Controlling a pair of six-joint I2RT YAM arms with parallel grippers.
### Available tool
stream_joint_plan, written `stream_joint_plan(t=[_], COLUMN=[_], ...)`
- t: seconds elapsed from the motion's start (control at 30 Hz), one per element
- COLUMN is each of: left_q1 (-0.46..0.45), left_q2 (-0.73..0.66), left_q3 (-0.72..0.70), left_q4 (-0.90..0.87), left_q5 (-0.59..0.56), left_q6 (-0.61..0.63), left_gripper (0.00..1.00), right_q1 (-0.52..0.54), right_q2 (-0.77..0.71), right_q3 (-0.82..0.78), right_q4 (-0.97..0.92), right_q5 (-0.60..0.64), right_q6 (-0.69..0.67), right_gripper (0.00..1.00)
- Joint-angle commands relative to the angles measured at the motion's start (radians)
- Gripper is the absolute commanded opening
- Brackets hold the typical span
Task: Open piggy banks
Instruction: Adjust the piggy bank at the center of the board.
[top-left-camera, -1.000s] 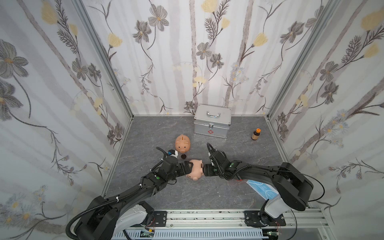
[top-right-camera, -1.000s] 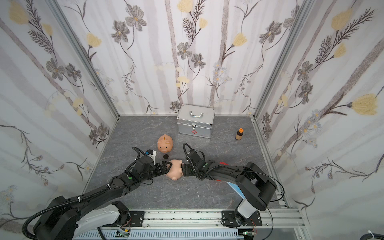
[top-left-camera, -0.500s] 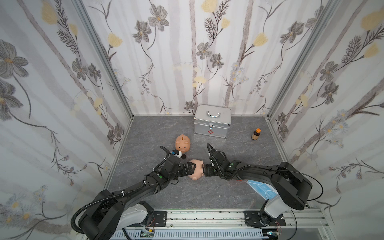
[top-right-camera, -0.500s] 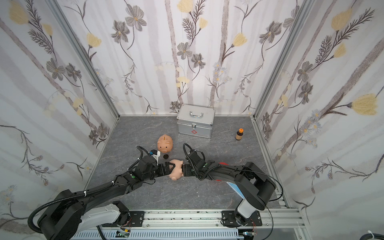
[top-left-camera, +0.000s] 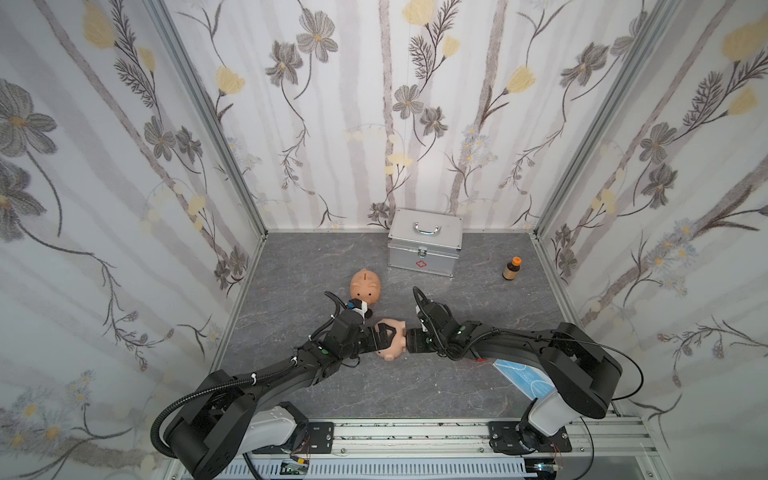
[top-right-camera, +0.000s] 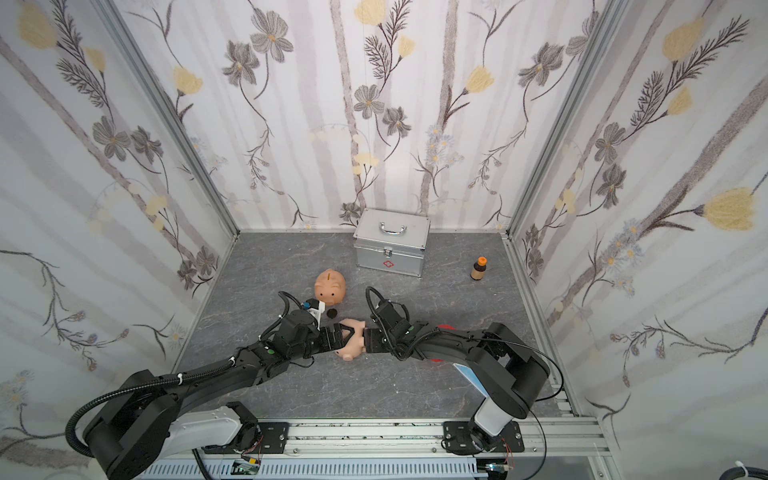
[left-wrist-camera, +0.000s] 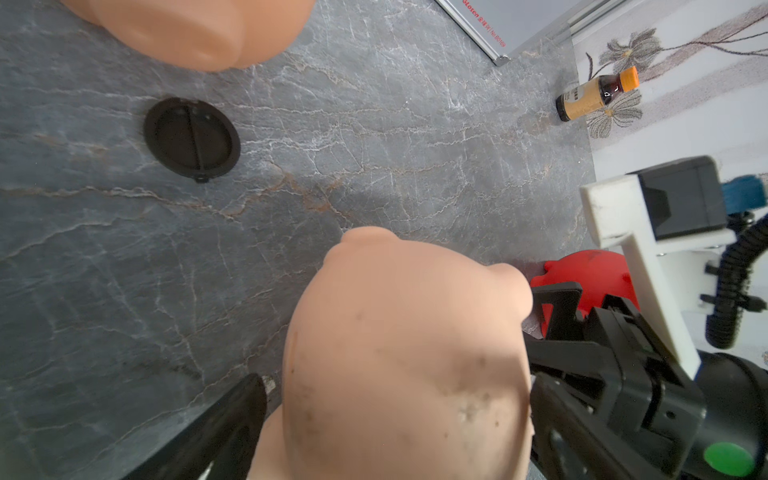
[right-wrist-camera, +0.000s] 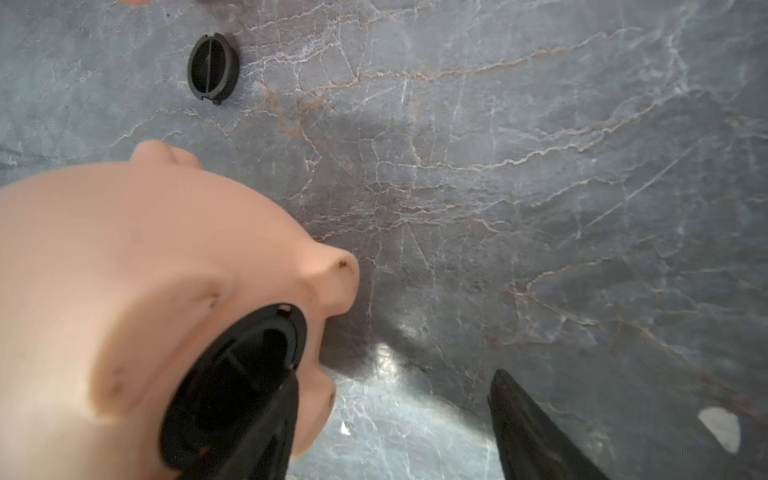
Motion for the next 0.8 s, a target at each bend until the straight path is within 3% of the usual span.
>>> stream_joint_plan(t=[0.0, 0.77], left_q1=[-0.003, -0.023], left_q2=[-0.012, 0.035], left_q3=[0.009, 0.029], left_q4=[0.003, -0.046], left_q5=[-0.017, -0.060], left_q6=[-0.006, -0.002], left_gripper=[1.00, 1.00], right_q1=[0.001, 0.004], right_q2=[-0.014, -0.027], right_q3=[0.000, -0.014], right_q4=[0.058, 0.091], right_q5=[-0.013, -0.035], right_q6=[0.005, 0.006], right_gripper=[0.73, 0.72])
